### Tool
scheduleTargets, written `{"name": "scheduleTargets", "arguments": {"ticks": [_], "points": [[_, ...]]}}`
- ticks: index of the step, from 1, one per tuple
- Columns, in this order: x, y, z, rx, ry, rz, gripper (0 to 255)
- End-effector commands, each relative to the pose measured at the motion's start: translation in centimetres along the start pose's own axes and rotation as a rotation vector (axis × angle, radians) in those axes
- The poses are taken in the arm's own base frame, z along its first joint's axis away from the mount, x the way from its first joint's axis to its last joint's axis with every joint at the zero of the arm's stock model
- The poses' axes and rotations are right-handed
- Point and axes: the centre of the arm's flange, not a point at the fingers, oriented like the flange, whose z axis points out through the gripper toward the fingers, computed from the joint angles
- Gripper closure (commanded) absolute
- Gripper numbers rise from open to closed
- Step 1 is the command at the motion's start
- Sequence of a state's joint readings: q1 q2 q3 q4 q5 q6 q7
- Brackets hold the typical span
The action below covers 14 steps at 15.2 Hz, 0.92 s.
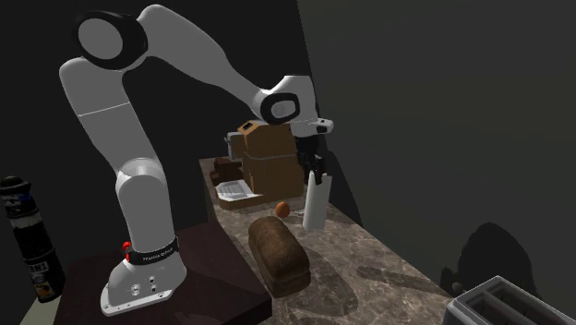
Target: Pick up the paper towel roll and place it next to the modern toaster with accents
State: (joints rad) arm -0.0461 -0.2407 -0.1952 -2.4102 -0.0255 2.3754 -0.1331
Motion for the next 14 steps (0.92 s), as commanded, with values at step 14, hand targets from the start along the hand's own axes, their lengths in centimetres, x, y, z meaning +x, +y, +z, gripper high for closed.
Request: {"name": "scheduleTargets", "arguments": {"ticks": [14], "points": [[1.6,0.0,-7.7,0.000,-0.001,0.000,255]]}}
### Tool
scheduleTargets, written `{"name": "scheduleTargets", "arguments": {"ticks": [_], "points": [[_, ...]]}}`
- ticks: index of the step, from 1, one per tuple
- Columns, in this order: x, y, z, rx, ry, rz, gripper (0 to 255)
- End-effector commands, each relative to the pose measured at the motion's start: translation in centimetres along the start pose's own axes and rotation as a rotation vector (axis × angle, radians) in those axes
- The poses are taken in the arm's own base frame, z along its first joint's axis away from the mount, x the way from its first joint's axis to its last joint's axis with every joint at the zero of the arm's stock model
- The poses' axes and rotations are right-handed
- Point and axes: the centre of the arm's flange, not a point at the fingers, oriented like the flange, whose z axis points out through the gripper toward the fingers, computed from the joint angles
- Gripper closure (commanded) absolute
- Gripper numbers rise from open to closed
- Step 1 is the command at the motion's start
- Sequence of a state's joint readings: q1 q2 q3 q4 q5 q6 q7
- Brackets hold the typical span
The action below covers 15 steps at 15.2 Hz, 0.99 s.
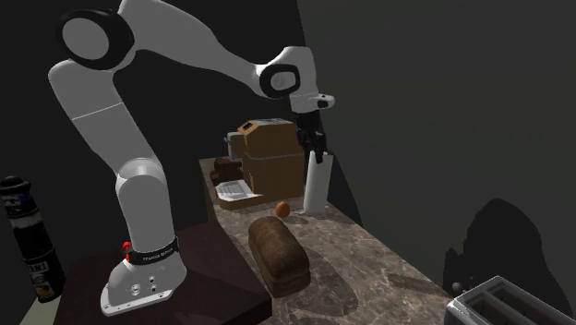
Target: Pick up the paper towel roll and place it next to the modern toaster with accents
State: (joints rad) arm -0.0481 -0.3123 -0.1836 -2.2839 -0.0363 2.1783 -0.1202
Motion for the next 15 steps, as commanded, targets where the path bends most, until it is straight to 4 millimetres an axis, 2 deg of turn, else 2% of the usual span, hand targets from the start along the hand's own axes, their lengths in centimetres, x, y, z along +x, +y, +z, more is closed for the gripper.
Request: {"name": "scheduleTargets", "arguments": {"ticks": [1,13,15], "points": [[0.2,0.0,-1.0,0.000,0.000,0.000,255],[1.5,0.0,-7.1,0.000,0.000,0.000,255],[2.2,2.5,-6.9,0.000,0.000,0.000,255]]}}
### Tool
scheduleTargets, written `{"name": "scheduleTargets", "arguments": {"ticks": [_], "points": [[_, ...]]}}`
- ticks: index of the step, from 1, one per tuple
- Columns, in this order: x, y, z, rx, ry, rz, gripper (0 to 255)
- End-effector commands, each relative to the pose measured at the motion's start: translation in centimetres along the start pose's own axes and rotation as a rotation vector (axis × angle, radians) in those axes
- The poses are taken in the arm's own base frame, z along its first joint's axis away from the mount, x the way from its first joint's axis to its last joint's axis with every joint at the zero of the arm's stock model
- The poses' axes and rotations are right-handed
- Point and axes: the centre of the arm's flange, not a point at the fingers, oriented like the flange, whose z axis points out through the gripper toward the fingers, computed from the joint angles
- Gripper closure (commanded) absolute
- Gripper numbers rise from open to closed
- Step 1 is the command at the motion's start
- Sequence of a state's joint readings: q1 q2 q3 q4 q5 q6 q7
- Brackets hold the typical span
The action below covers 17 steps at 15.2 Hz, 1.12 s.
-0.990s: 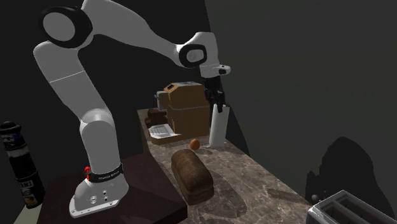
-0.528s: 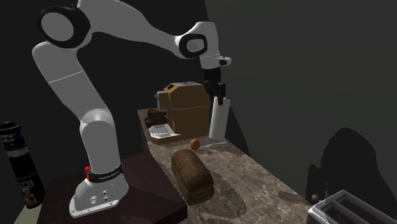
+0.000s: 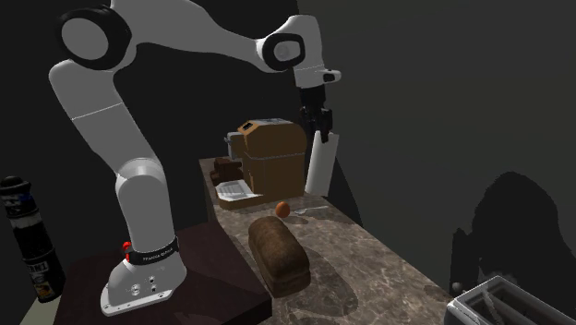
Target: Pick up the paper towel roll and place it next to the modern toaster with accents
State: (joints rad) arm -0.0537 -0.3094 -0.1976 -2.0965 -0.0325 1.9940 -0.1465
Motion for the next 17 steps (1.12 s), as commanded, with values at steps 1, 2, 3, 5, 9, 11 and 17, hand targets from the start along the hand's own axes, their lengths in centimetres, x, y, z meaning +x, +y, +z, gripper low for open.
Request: {"name": "scheduleTargets", "arguments": {"ticks": [1,2,3,5,9,11,17], "points": [[0.5,2.2,0.1,0.000,0.000,-0.001,255],[0.8,3.5,0.2,0.000,0.000,-0.001,255],[1.1,4.8,0.3,0.000,0.000,-0.001,255],[1.8,7.3,0.5,0.000,0.000,-0.001,255],[3.2,12.4,0.9,0.000,0.000,-0.001,255],[3.9,14.9,1.1,0.000,0.000,-0.001,255],[5.9,22.6,1.6,0.000,0.000,-0.001,255]]}}
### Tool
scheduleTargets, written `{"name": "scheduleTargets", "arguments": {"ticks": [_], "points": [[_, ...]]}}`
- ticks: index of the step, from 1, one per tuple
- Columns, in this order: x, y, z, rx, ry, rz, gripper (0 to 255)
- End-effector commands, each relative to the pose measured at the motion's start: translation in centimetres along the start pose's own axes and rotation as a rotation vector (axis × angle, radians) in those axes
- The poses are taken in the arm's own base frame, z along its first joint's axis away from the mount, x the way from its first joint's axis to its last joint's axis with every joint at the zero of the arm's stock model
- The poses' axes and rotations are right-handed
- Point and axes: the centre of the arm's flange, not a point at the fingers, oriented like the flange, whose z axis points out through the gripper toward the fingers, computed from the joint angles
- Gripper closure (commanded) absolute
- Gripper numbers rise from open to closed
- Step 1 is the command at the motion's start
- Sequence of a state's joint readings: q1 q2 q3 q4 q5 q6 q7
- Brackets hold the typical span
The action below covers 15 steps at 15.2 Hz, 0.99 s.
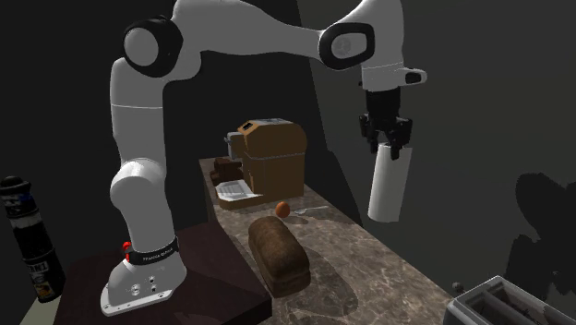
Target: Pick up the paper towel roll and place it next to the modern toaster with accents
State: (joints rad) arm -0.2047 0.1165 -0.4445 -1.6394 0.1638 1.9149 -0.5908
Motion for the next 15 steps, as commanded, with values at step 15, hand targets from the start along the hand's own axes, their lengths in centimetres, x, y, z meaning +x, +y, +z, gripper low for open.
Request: {"name": "scheduleTargets", "arguments": {"ticks": [15], "points": [[4.2,16.4,2.8,0.000,0.001,-0.003,255]]}}
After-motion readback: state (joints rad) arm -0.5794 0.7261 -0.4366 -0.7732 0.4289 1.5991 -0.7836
